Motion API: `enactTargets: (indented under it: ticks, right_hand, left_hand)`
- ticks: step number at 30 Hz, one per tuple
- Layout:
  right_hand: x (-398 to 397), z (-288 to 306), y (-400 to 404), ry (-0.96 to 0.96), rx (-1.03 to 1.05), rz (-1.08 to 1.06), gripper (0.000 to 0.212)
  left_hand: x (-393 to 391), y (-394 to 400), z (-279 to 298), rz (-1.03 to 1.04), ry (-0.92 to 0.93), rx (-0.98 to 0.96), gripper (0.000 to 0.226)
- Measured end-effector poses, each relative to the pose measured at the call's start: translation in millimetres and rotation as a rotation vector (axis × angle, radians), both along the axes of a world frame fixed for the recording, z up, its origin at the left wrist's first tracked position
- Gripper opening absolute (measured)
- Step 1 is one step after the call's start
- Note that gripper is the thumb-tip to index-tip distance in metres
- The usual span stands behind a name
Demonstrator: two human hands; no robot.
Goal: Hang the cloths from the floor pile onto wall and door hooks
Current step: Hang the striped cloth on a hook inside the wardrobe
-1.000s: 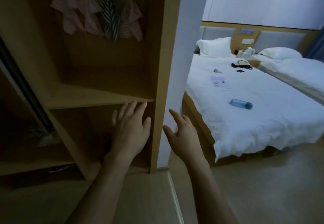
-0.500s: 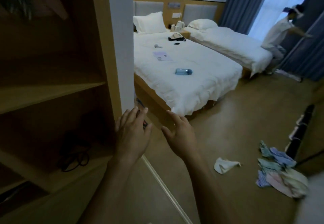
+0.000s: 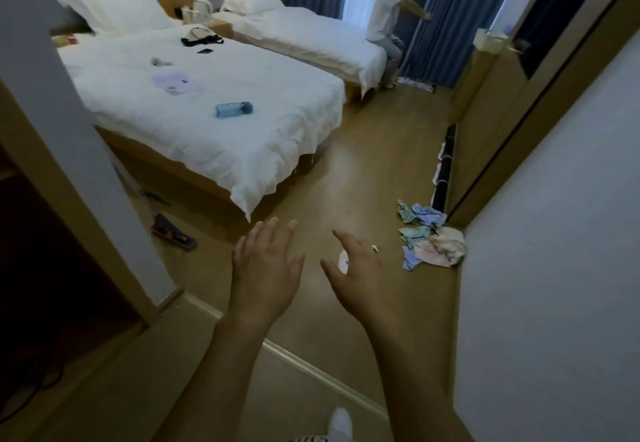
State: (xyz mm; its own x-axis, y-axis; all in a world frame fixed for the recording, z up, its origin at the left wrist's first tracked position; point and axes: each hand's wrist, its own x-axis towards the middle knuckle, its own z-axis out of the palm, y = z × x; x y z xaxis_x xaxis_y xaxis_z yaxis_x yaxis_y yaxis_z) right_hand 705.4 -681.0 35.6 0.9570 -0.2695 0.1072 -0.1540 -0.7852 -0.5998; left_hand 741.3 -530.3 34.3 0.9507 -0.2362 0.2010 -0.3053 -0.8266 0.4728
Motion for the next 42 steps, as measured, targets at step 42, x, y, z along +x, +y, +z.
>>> enactTargets:
  ticks: [42]
  right_hand:
    - [105.9, -36.0, -469.9, 0.173, 0.098, -0.614, 0.052]
  left_hand:
    - [212.0, -529.5, -49.4, -0.646, 0.110, 0.227, 0.057]
